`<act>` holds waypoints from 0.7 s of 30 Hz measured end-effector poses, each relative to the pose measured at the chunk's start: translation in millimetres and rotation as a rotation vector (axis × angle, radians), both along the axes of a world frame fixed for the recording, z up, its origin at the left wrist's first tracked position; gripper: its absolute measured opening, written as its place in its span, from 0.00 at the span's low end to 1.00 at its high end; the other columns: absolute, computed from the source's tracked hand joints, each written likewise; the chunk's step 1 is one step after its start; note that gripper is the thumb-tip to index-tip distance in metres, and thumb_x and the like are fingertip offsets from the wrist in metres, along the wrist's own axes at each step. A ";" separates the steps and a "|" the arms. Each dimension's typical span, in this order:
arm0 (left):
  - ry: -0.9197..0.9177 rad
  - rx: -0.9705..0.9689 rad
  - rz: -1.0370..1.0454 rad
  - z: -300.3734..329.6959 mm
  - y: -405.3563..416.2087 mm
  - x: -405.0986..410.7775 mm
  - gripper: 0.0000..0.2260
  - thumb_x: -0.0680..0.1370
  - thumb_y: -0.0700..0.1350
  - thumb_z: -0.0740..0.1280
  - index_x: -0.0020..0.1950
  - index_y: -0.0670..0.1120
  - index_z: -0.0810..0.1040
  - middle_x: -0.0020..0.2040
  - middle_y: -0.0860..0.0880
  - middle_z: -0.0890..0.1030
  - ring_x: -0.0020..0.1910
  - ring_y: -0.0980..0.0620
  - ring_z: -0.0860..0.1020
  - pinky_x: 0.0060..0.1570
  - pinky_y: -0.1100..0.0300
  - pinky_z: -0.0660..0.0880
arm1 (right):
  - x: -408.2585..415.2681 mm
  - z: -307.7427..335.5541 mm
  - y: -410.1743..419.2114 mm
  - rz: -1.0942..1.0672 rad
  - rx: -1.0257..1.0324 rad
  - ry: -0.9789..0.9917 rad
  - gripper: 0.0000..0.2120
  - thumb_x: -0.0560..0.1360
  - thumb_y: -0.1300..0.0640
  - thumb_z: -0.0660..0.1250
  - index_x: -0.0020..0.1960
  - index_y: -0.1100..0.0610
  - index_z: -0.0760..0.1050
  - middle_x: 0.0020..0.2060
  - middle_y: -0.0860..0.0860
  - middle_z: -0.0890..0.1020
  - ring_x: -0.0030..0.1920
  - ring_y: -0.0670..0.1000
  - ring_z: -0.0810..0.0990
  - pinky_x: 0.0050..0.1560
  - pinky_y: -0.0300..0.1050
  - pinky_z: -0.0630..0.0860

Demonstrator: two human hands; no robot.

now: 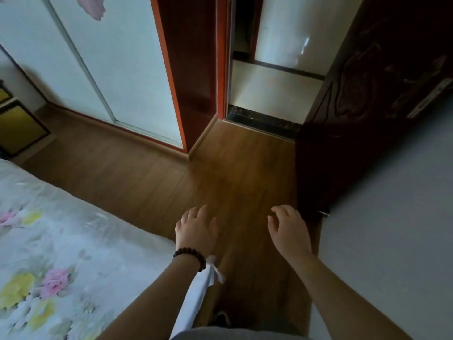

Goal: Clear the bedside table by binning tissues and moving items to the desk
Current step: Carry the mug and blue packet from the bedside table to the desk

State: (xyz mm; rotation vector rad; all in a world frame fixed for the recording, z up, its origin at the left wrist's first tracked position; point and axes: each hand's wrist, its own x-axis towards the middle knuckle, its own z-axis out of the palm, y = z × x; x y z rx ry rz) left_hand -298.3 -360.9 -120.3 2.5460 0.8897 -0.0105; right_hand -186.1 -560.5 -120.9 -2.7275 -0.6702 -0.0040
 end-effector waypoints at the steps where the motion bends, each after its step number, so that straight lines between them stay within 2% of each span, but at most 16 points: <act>1: -0.001 -0.009 0.017 -0.3 7.4 17.4 0.21 0.78 0.56 0.56 0.70 0.52 0.64 0.69 0.48 0.69 0.70 0.47 0.64 0.68 0.48 0.61 | 19.0 0.6 10.0 0.020 -0.005 0.005 0.15 0.79 0.49 0.58 0.62 0.54 0.74 0.57 0.50 0.78 0.56 0.48 0.76 0.53 0.41 0.75; 7: 0.024 -0.034 0.160 -18.1 61.2 124.9 0.23 0.79 0.57 0.55 0.72 0.52 0.62 0.71 0.49 0.66 0.71 0.49 0.61 0.70 0.49 0.59 | 153.7 -8.1 80.6 0.187 -0.029 0.020 0.16 0.79 0.48 0.57 0.64 0.53 0.73 0.60 0.50 0.76 0.61 0.48 0.73 0.58 0.43 0.73; 13: -0.008 -0.050 0.419 -32.3 113.0 231.2 0.23 0.77 0.57 0.57 0.71 0.53 0.64 0.70 0.50 0.69 0.70 0.48 0.64 0.67 0.50 0.61 | 292.9 -14.8 161.8 0.432 -0.076 0.030 0.16 0.79 0.48 0.57 0.64 0.52 0.72 0.60 0.49 0.75 0.59 0.47 0.73 0.56 0.39 0.72; 18: -0.047 -0.056 0.651 -21.6 155.3 283.5 0.23 0.77 0.58 0.57 0.71 0.52 0.65 0.69 0.50 0.70 0.69 0.48 0.65 0.66 0.49 0.62 | 367.2 -7.5 235.4 0.624 -0.110 0.058 0.16 0.79 0.48 0.58 0.65 0.50 0.70 0.63 0.48 0.73 0.62 0.46 0.72 0.56 0.37 0.69; 21: -0.065 -0.005 0.779 -11.6 185.2 291.6 0.22 0.77 0.57 0.58 0.70 0.51 0.66 0.68 0.50 0.71 0.69 0.49 0.65 0.66 0.50 0.62 | 390.6 -8.8 288.7 0.699 -0.080 0.173 0.17 0.79 0.48 0.57 0.66 0.50 0.69 0.66 0.49 0.70 0.65 0.48 0.70 0.59 0.41 0.71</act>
